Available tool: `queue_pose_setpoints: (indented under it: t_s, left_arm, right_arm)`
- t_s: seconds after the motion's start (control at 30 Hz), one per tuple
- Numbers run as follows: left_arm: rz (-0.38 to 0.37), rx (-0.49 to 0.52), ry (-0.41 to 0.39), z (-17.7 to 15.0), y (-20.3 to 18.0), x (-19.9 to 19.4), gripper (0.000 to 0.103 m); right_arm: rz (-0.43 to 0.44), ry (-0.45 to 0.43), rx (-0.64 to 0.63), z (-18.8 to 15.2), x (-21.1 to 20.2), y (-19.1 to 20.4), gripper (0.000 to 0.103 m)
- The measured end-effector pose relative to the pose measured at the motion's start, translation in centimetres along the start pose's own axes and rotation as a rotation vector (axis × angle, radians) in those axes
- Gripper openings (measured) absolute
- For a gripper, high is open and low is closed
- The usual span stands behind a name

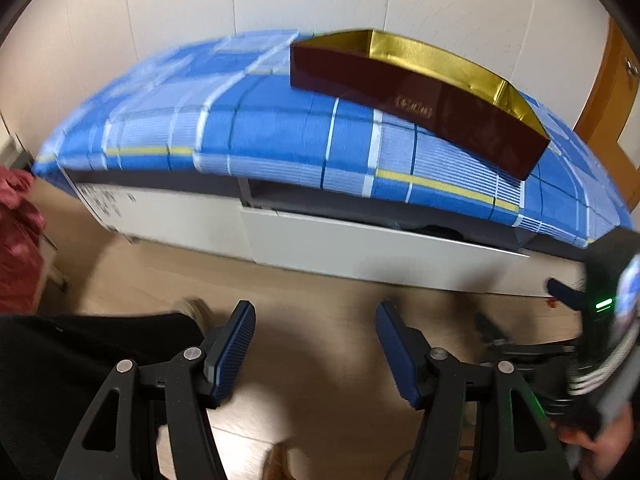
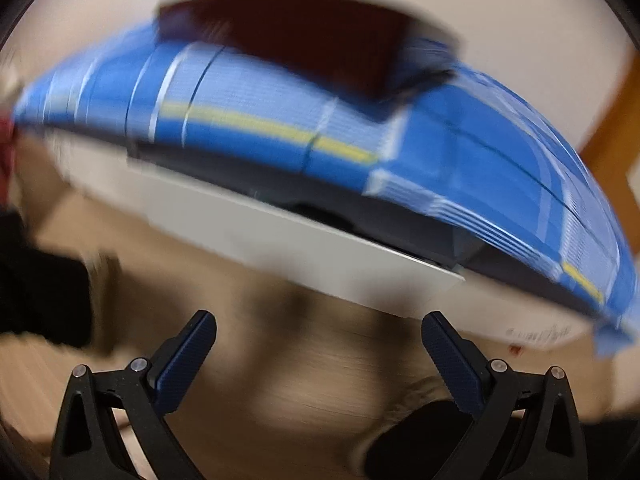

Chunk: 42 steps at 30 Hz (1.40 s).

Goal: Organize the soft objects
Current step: 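Hook the right gripper on the drawer front and pull it open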

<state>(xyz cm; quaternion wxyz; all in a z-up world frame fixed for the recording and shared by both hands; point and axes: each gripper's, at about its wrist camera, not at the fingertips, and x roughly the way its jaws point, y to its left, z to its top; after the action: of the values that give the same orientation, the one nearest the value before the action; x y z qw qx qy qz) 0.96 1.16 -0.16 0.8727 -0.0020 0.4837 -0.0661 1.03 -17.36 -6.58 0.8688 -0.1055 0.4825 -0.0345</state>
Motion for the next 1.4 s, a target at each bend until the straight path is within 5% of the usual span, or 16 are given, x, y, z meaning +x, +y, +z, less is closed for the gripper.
queue_pose_setpoints:
  t_s: [0.13,0.23,0.4,0.57,0.83,1.13,1.4]
  left_arm:
    - [-0.234,-0.096,0.079,-0.6,1.9,1.5,0.063]
    - [-0.335,-0.181,0.133,-1.1,3.0,2.7,0.063]
    - [-0.331,-0.205,0.191,-1.6,3.0,3.5,0.063]
    - [-0.328,-0.150,0.188,-1.8,2.1,3.6,0.063]
    - [-0.321,-0.071,0.246,-2.2,0.7,4.8,0.063]
    - [-0.341,-0.074,0.277,-2.4,0.8,5.7,0.063]
    - [-0.331,-0.059,0.288,-2.1,0.7,6.3,0.063]
  right_arm:
    - [-0.045,0.069,-0.218,-0.4,3.2,1.9,0.103]
    - [-0.052,0.140,-0.322,-1.1,5.7,2.5,0.103]
    - [-0.103,0.198,-0.424,-1.7,9.2,2.3,0.103]
    - [-0.181,0.150,-0.555,-1.4,11.7,2.9,0.103]
    - [-0.177,0.199,-0.728,-0.2,15.8,3.0,0.103]
    - [-0.242,0.197,-0.904,-1.4,16.5,4.1,0.103]
    - [-0.227,0.193,-0.893,-2.0,15.4,4.8,0.103]
